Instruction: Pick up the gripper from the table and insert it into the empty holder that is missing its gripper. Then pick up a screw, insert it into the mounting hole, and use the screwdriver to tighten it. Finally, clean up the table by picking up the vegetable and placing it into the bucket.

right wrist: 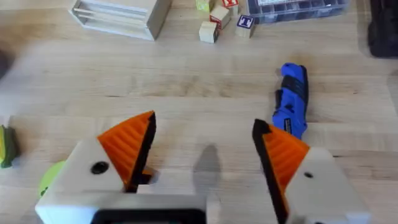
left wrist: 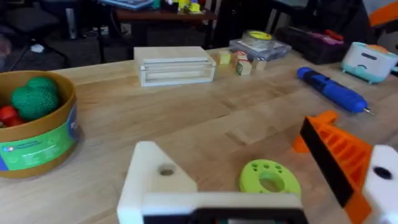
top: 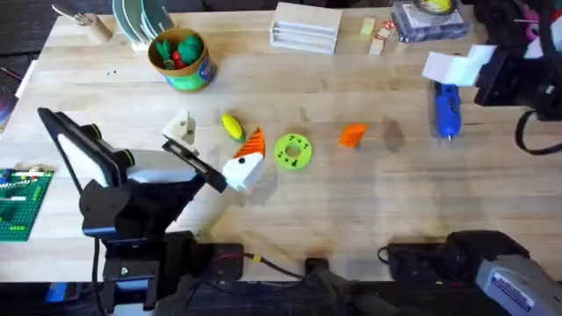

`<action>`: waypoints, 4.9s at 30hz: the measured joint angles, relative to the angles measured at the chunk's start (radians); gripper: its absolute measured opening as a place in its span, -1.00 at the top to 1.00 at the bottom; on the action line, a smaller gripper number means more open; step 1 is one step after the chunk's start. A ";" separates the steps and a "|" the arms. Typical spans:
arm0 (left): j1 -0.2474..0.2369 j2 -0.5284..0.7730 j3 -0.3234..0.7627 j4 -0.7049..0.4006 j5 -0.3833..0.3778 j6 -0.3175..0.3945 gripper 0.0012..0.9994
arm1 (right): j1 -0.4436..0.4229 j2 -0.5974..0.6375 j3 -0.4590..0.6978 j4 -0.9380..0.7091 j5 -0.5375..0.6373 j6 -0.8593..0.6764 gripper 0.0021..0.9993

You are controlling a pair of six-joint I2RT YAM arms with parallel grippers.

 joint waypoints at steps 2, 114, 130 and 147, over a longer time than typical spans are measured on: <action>0.000 0.000 0.000 -0.002 0.023 0.000 -0.99 | 0.000 0.000 0.000 0.000 0.000 0.000 -0.98; 0.000 0.000 0.000 -0.004 0.066 0.000 -0.99 | 0.425 0.588 0.135 -0.179 -0.058 -0.486 -0.98; 0.000 0.000 0.000 -0.004 0.066 0.000 -0.98 | 0.425 0.628 0.135 -0.175 -0.014 -0.574 -0.64; 0.000 0.000 0.000 -0.004 0.066 0.000 -0.99 | 0.425 0.628 0.135 -0.196 -0.002 -0.577 0.43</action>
